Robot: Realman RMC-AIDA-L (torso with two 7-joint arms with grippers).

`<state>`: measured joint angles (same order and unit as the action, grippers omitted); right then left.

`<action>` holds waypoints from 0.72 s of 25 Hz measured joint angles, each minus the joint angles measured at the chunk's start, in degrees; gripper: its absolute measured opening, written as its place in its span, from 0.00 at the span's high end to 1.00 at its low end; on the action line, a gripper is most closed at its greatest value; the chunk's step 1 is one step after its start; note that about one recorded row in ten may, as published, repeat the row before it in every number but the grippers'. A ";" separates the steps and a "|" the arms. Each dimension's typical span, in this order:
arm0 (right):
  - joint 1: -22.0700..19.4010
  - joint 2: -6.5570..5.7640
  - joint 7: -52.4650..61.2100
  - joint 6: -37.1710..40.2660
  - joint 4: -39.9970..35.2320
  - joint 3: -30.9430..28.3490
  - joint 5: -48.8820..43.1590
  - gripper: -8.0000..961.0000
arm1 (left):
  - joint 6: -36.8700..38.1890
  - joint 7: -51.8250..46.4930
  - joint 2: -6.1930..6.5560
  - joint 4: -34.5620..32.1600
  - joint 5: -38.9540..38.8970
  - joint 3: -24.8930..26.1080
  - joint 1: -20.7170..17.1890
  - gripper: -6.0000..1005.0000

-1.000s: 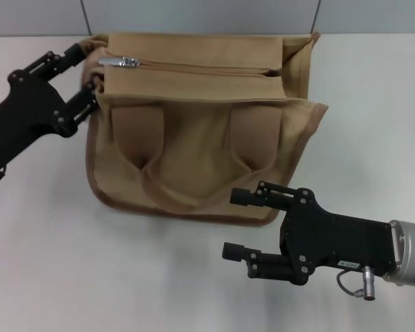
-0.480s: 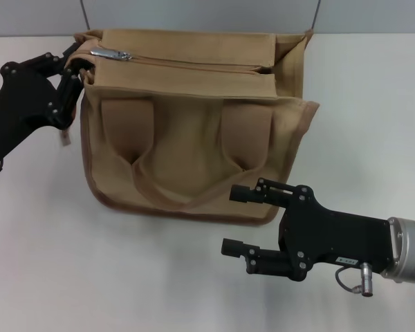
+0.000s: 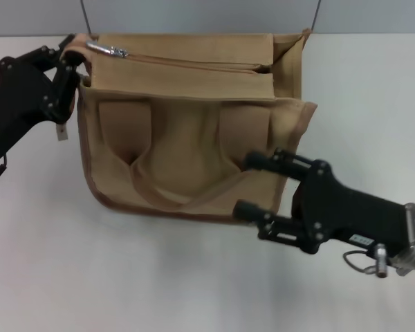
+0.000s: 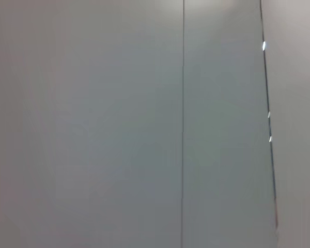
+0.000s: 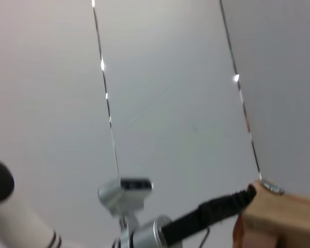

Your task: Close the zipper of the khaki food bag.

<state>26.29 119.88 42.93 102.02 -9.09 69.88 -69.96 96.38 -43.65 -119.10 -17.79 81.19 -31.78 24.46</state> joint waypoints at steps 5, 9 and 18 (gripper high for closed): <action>0.04 -0.04 1.64 1.90 0.02 -0.07 3.42 0.23 | 2.48 -0.01 -0.07 4.11 -1.22 0.01 3.22 0.94; 1.11 -0.06 8.14 1.62 -0.21 -0.09 8.67 0.23 | 2.17 0.52 -0.08 10.18 -2.37 -0.09 7.64 0.94; 4.19 -0.09 18.47 0.62 -0.43 -0.53 13.03 0.23 | 3.37 -1.21 -0.08 12.18 -2.89 0.55 8.73 0.94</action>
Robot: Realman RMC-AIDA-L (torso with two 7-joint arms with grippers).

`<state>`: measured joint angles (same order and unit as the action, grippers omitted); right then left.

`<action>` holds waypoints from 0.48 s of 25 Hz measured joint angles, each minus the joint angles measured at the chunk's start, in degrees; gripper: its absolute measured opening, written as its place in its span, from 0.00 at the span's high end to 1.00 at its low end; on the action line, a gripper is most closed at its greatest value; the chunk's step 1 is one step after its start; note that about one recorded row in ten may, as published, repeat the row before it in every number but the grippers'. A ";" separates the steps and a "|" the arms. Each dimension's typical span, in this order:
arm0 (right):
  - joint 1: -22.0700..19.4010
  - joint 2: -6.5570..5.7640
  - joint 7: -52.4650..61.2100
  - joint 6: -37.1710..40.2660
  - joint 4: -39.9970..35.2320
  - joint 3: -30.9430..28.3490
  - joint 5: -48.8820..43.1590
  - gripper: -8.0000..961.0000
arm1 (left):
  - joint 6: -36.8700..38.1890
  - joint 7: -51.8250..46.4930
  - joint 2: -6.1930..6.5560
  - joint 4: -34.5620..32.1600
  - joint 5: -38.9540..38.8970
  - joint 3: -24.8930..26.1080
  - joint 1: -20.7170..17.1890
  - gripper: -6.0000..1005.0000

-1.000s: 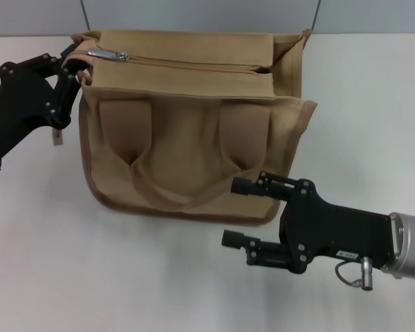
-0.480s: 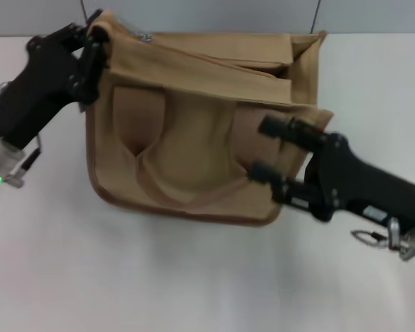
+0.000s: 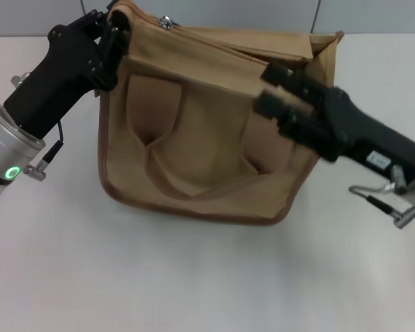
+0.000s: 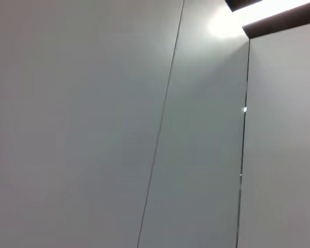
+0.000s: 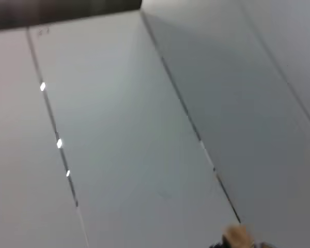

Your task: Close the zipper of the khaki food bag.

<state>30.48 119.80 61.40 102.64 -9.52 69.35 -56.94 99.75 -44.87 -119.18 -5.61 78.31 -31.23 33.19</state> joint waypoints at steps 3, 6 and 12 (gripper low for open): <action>1.21 0.00 13.94 -0.30 0.41 -0.09 5.27 0.23 | 0.97 0.39 0.00 0.83 0.05 -0.11 -0.05 0.94; 1.94 0.00 25.58 -0.81 0.71 -0.09 8.31 0.23 | 1.00 0.64 0.00 1.55 0.08 -0.13 0.21 0.94; 6.30 -0.05 70.15 -2.54 0.23 -0.17 13.09 0.23 | 1.01 1.32 0.00 1.83 0.20 -0.23 1.12 0.94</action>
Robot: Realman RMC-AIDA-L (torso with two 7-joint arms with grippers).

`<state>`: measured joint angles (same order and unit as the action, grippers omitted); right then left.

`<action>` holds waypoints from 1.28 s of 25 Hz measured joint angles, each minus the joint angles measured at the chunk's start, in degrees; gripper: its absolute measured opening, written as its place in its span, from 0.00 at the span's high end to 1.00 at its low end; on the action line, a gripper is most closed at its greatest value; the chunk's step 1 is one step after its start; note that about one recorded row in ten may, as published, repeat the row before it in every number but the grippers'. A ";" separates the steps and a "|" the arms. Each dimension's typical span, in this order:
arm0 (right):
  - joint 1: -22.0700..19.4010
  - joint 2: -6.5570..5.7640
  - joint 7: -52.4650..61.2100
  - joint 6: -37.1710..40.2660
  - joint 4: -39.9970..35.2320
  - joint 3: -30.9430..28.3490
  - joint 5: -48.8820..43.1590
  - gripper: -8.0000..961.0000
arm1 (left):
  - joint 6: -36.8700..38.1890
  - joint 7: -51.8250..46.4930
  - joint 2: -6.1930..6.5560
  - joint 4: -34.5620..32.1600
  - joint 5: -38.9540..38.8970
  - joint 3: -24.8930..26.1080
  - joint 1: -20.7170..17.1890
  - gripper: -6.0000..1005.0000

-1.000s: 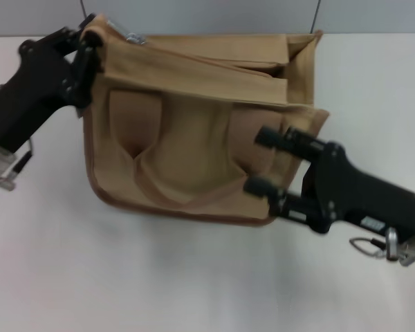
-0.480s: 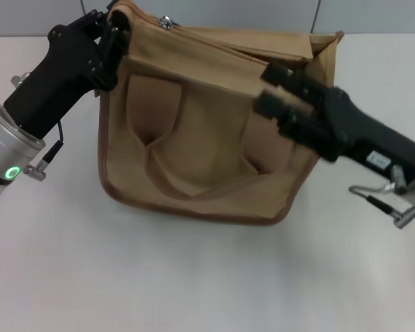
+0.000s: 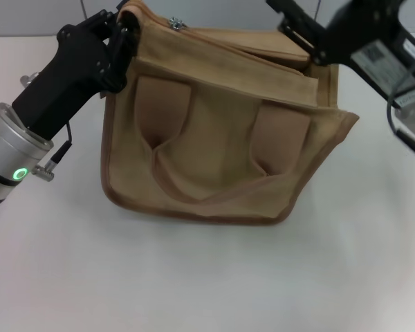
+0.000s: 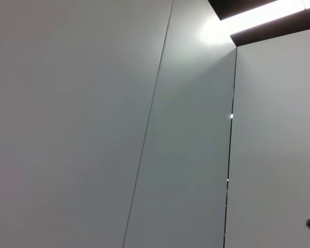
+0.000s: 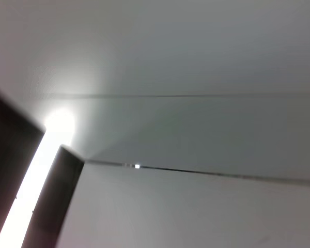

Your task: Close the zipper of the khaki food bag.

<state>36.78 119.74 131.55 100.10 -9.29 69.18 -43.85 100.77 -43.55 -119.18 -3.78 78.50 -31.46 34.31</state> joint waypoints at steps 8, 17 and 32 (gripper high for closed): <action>3.31 0.10 10.90 -6.78 0.04 1.91 -0.13 0.23 | 0.00 0.04 0.00 0.54 0.08 -0.01 1.23 0.94; 5.34 0.14 9.61 -11.49 -0.02 7.89 0.15 0.23 | -0.21 1.30 0.00 1.07 -0.02 0.33 2.30 0.94; 6.52 0.13 9.43 -13.27 -1.67 9.62 0.18 0.23 | -0.83 1.36 0.01 1.72 -0.18 0.38 3.94 0.94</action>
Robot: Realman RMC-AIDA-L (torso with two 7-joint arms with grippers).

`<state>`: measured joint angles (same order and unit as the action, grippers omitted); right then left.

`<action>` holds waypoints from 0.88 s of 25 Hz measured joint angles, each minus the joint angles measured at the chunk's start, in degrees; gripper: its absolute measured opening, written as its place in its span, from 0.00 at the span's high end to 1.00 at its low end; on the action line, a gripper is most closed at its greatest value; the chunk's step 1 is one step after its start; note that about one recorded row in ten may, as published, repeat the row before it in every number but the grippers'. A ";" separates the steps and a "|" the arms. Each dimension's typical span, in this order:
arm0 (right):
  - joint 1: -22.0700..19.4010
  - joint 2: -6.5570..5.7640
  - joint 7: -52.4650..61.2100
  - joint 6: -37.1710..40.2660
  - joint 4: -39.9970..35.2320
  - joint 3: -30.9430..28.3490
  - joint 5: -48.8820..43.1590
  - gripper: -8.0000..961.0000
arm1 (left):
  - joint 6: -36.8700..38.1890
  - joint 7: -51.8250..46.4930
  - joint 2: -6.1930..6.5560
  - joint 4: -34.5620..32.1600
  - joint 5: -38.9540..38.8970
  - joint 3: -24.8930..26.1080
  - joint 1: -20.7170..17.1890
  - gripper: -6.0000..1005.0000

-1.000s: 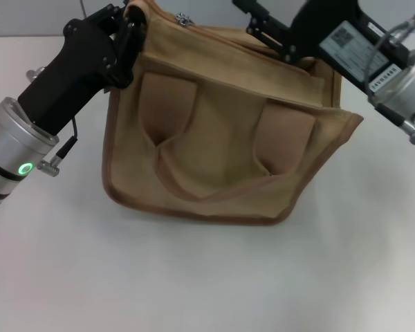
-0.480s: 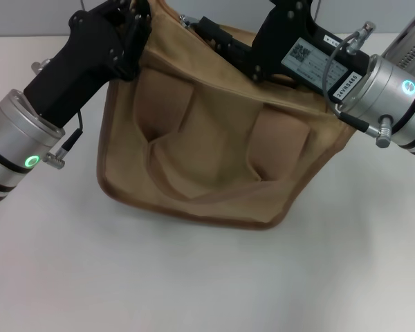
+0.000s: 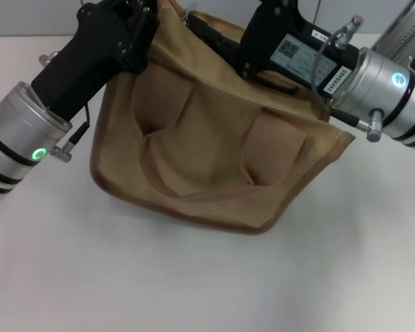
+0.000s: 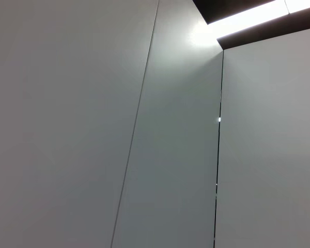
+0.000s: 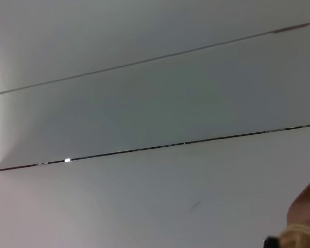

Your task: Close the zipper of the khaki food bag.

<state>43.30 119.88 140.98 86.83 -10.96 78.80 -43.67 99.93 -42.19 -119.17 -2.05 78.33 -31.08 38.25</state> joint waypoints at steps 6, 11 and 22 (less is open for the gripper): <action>-0.33 0.01 -0.02 -1.91 -0.03 0.03 0.05 0.23 | 0.21 0.00 -0.01 0.56 0.16 0.05 0.15 0.94; -0.41 0.01 -0.51 -1.89 -0.04 0.04 0.03 0.23 | 0.34 0.00 -0.01 0.56 0.22 0.05 0.16 0.94; -0.52 0.00 -0.77 -1.85 -0.10 1.44 0.03 0.25 | 0.40 0.00 -0.01 0.56 0.05 0.05 -0.16 0.94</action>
<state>42.77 119.88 140.22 84.98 -11.06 80.23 -43.64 100.33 -42.18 -119.18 -1.49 78.38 -31.03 38.09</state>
